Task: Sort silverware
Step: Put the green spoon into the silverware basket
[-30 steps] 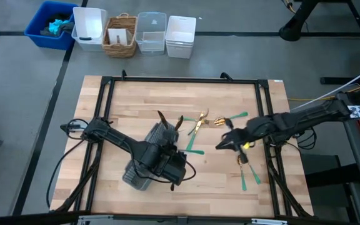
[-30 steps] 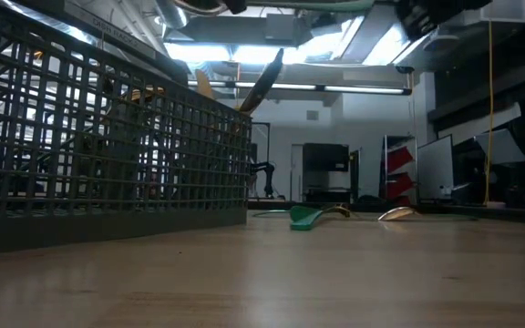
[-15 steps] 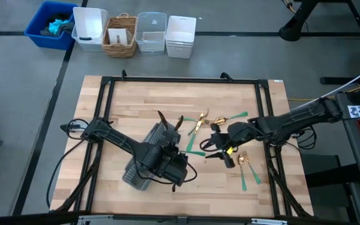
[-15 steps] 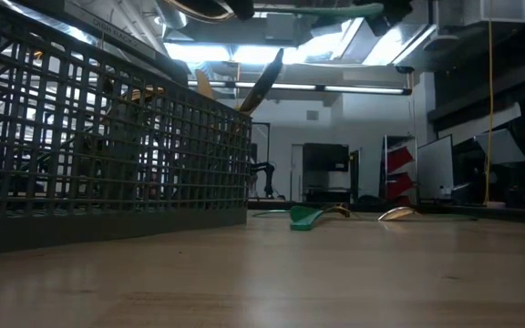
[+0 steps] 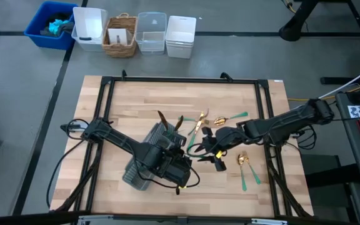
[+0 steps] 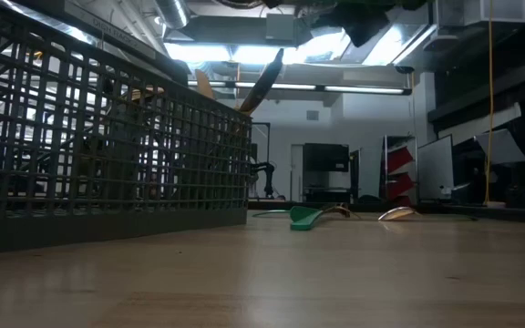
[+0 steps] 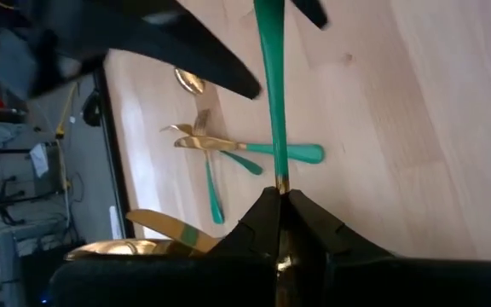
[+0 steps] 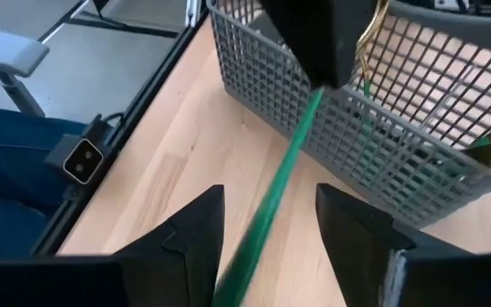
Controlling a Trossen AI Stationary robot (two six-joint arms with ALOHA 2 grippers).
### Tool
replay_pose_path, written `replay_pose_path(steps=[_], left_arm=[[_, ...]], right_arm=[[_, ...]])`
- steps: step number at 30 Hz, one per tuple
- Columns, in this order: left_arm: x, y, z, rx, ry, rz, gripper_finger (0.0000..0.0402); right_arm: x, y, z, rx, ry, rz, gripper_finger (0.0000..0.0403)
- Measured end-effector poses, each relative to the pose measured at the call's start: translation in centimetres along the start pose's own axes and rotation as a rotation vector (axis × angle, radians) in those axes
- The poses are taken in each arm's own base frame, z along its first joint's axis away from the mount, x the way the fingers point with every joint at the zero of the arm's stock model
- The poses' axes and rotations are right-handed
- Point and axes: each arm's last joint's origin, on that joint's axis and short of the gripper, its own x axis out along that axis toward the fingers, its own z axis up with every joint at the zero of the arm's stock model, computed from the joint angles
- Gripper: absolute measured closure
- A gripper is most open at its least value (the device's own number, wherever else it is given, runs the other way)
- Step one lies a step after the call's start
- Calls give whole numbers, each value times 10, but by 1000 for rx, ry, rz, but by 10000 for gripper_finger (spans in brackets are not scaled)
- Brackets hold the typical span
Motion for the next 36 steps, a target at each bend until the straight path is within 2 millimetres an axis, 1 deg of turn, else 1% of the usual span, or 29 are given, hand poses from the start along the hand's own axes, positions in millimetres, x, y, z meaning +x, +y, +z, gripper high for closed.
replay_pose_path(steps=[4, 7, 11, 16, 22, 23, 27, 30, 33, 36], left_arm=[[0, 1, 2, 10, -15, 12, 396], [0, 1, 2, 13, -14, 12, 396], [0, 1, 2, 14, -14, 12, 396], [0, 1, 2, 15, -13, 11, 396], [0, 1, 3, 8, -22, 7, 396], [0, 1, 3, 8, -22, 6, 396], [0, 1, 2, -3, -17, 9, 395], [0, 1, 2, -36, -16, 9, 387], [0, 1, 2, -71, -16, 8, 368], [0, 1, 2, -100, -15, 6, 337]], right_arm=[[7, -1, -5, 5, 34, -1, 215], [8, -1, -5, 7, 32, -1, 216], [8, -1, -5, 7, 32, 0, 237], [8, -1, -4, 7, 32, 0, 293], [8, -2, -5, 16, 39, -22, 385], [8, -2, -5, 20, 38, -27, 393], [8, -3, -5, 30, 37, -52, 389], [8, -3, -5, 31, 36, -54, 397], [8, -3, -5, 29, 35, -66, 396], [8, -3, -5, 29, 33, -73, 399]])
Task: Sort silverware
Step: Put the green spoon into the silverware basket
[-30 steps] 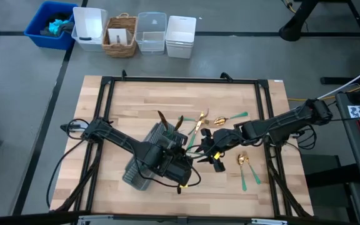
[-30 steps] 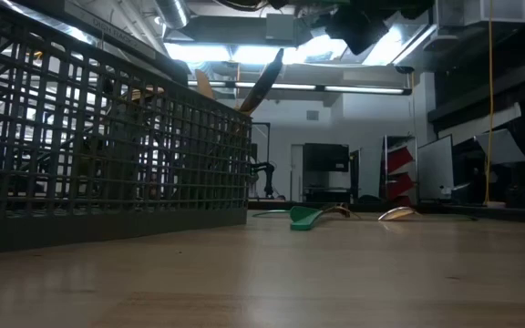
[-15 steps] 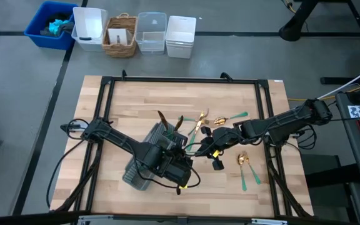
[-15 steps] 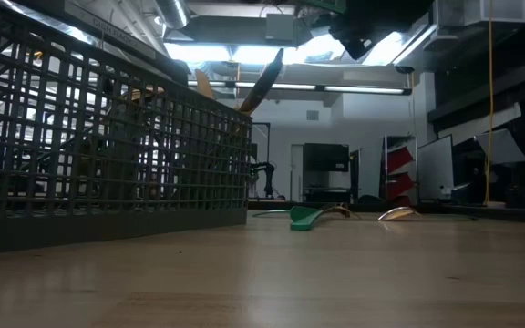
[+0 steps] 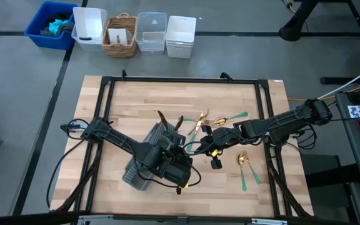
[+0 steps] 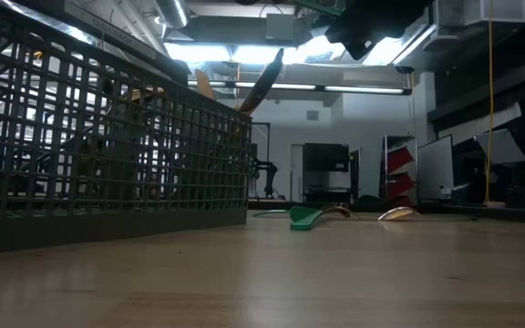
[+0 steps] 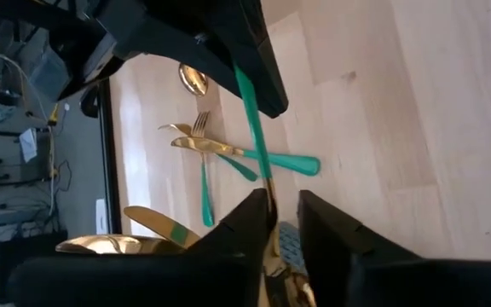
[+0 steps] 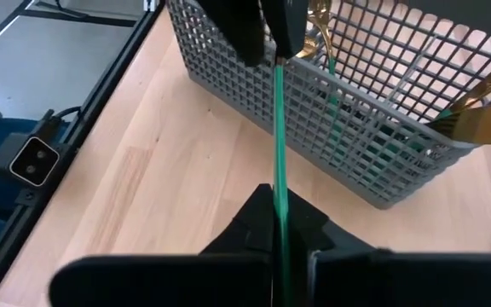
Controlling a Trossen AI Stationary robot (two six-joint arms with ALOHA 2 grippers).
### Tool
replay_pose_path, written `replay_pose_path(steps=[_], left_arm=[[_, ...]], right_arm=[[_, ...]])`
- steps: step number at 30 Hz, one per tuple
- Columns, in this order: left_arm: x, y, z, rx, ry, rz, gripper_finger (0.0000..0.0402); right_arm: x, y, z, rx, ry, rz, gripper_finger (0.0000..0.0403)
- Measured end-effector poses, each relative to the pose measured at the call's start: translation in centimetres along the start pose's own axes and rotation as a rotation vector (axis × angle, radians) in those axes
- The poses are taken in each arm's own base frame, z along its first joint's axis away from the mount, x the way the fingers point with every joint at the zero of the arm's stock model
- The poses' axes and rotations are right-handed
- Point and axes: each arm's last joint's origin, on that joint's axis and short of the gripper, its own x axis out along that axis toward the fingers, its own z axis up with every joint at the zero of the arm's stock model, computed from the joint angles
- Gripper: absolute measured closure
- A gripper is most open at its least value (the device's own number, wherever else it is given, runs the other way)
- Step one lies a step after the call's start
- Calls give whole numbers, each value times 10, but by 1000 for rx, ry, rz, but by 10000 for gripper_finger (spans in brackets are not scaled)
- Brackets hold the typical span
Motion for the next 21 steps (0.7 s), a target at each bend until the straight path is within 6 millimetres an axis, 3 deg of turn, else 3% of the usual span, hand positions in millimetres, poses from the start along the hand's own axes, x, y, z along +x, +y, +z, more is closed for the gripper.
replay_pose_path(steps=[5, 8, 15, 21], left_arm=[[-4, -1, 0, 2, -5, -4, 289], [-13, 2, 4, -83, -36, -7, 280], [-47, 11, 7, -213, -95, -26, 300], [-77, 8, -7, -315, -85, 7, 322]], right_arm=[[0, -1, 0, -8, -7, -50, 400], [0, -2, 1, -7, -9, -90, 400], [-1, -5, 1, -3, -15, -197, 401], [-1, -7, 2, -1, -34, -268, 401]])
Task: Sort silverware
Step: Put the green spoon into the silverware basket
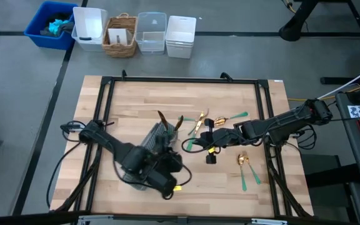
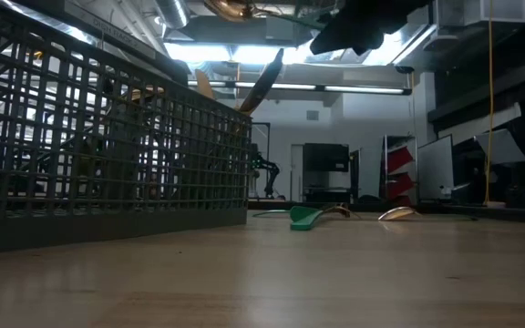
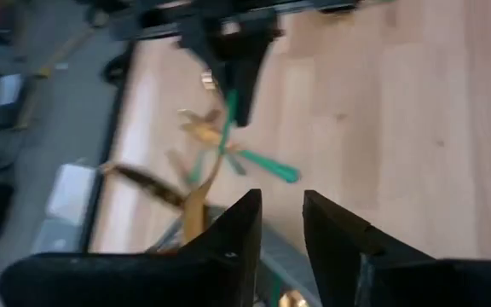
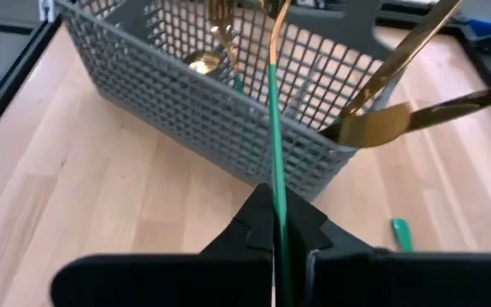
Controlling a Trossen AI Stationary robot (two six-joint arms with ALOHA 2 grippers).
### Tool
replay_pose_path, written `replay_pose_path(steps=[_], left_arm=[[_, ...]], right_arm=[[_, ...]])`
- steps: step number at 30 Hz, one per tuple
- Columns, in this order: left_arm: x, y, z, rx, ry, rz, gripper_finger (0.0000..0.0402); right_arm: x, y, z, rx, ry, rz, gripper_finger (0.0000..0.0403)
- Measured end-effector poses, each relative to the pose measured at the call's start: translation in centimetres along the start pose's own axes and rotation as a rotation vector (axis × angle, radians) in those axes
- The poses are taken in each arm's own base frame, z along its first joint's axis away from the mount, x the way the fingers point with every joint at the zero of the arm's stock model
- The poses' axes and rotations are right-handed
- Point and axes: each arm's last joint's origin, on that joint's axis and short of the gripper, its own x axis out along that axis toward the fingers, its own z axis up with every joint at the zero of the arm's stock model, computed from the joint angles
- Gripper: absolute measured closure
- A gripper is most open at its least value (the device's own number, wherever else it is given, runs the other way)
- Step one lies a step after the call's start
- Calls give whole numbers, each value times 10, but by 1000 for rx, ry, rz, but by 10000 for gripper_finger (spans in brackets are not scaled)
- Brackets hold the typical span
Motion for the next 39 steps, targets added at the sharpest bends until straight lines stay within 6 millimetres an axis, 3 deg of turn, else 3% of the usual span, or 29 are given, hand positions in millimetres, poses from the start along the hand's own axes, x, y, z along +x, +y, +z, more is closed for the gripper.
replay_pose_path(steps=[4, 9, 16, 20, 27, 36, 39], left_arm=[[-31, 3, -11, -70, -100, 129, 333], [-66, 1, -20, -124, -290, 242, 339], [-93, -6, -28, -129, -517, 447, 340], [-93, -3, -26, -134, -568, 537, 337], [-71, 13, -6, -222, -534, 595, 335], [-59, 29, 32, -231, -479, 666, 352], [-62, 29, 45, -172, -480, 584, 360]], right_arm=[[-3, -1, 6, -18, -55, -8, 401], [-22, -6, 20, -36, -176, -48, 401], [-60, -15, 44, -62, -414, -80, 402], [-80, -18, 57, -87, -563, -66, 402], [-98, -16, 73, -234, -804, 20, 402], [-109, -17, 78, -333, -909, 23, 402], [-120, -20, 79, -340, -938, 9, 402]])
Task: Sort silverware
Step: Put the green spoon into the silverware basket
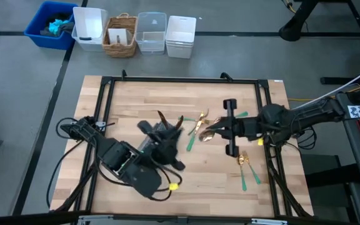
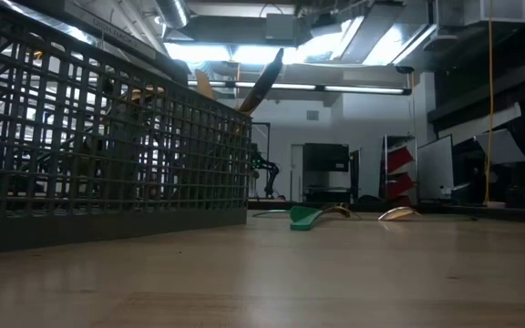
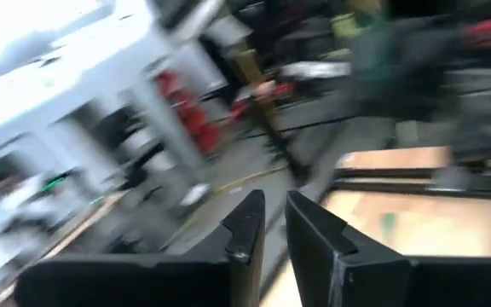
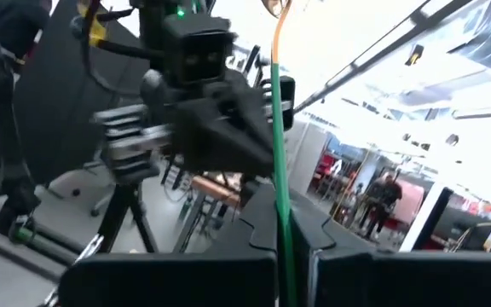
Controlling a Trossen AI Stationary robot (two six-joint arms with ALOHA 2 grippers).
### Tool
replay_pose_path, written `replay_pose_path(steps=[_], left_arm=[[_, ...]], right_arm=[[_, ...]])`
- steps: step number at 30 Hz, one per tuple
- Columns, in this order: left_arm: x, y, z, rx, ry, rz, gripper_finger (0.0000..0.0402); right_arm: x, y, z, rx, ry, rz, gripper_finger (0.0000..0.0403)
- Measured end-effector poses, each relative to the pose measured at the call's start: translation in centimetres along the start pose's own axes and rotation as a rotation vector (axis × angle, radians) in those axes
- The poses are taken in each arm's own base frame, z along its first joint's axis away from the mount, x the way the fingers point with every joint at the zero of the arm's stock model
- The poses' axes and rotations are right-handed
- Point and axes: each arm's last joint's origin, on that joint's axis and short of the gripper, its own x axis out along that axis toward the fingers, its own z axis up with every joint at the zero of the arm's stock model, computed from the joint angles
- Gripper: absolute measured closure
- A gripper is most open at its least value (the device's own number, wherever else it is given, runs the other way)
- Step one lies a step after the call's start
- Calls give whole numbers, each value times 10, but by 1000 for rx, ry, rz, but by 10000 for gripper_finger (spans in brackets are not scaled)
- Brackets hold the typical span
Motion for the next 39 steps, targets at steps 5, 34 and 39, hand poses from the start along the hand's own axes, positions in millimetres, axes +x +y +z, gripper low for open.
replay_pose_path(steps=[5, 34, 39], left_arm=[[8, 0, 31, 18, -222, -329, 374], [94, 37, 53, -24, -650, -425, 231], [93, 36, 53, -9, -680, -446, 223]], right_arm=[[-15, -9, 17, 2, -50, -24, 402], [-48, -20, 38, 1, -40, -19, 402], [-45, -19, 36, 1, -27, -12, 402]])
